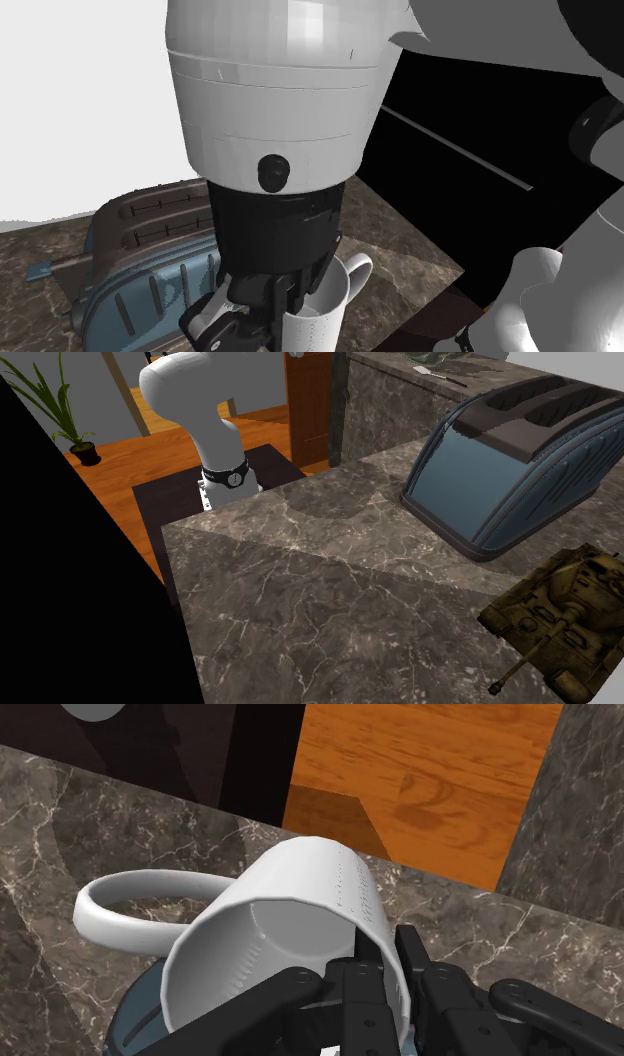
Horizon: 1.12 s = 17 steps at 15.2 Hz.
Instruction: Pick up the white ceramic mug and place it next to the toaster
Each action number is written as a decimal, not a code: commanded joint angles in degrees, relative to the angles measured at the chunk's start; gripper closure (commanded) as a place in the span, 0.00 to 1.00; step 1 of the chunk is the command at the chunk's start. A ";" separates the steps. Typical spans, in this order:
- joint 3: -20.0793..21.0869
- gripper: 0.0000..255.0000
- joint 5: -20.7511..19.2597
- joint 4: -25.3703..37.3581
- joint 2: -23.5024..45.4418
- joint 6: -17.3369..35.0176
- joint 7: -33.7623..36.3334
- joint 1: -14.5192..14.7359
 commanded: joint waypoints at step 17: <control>-0.39 1.00 1.03 -15.70 -1.78 14.17 -2.25 -0.64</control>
